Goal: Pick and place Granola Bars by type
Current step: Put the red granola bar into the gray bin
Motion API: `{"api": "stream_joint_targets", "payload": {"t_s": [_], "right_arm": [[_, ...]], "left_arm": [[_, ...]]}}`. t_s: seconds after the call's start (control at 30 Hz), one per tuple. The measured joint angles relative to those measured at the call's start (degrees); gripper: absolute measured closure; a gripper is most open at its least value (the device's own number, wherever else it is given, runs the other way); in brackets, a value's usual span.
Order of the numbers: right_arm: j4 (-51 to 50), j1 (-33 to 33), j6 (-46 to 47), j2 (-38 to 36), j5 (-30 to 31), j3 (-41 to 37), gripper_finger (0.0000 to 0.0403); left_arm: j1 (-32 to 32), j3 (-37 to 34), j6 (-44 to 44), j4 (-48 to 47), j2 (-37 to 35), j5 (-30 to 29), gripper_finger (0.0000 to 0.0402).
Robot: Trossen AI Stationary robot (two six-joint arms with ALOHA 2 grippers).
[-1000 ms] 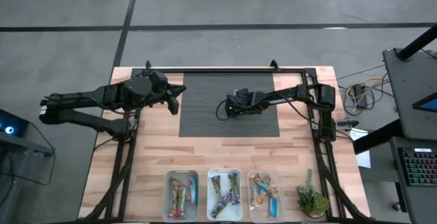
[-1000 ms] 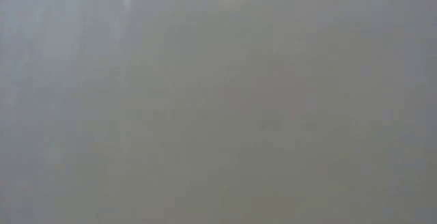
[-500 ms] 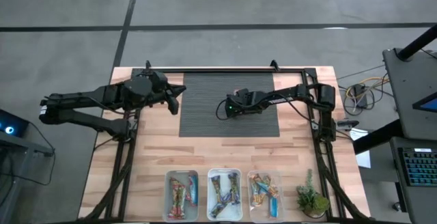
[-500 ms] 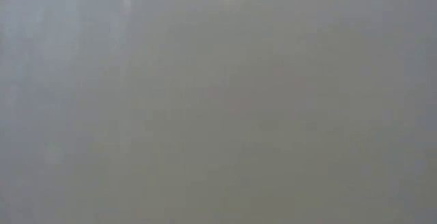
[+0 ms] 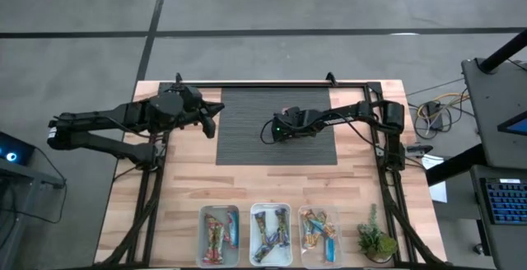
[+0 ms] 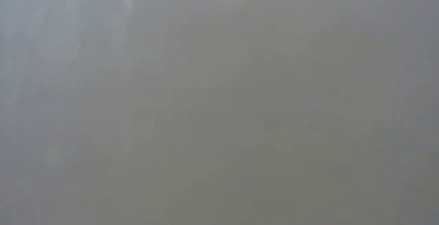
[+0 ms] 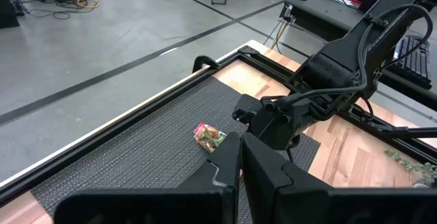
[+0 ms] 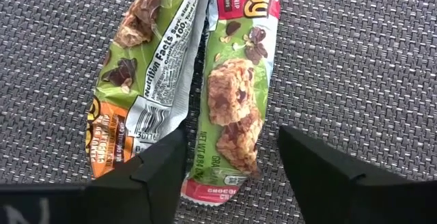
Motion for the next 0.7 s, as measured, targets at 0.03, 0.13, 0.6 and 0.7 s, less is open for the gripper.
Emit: {"api": "stream_joint_targets", "payload": {"t_s": [0.03, 0.13, 0.6, 0.7], "right_arm": [[0.01, 0.0, 0.01, 0.0, -0.28, 0.0, 0.0189], [0.09, -0.01, -0.03, 0.0, -0.63, 0.0, 0.0205], [0.17, -0.02, -0.04, -0.07, -0.91, -0.45, 0.0284], [0.17, -0.02, -0.04, -0.07, -0.98, -0.5, 0.0299]], "left_arm": [[0.0, 0.0, 0.0, 0.01, 0.0, 0.0, 0.0402], [0.0, 0.0, 0.0, 0.0, 0.0, 0.0, 0.0402], [0.0, 0.0, 0.0, 0.0, 0.0, 0.0, 0.0402], [0.0, 0.0, 0.0, 0.02, 0.0, 0.0, 0.0402]]}}
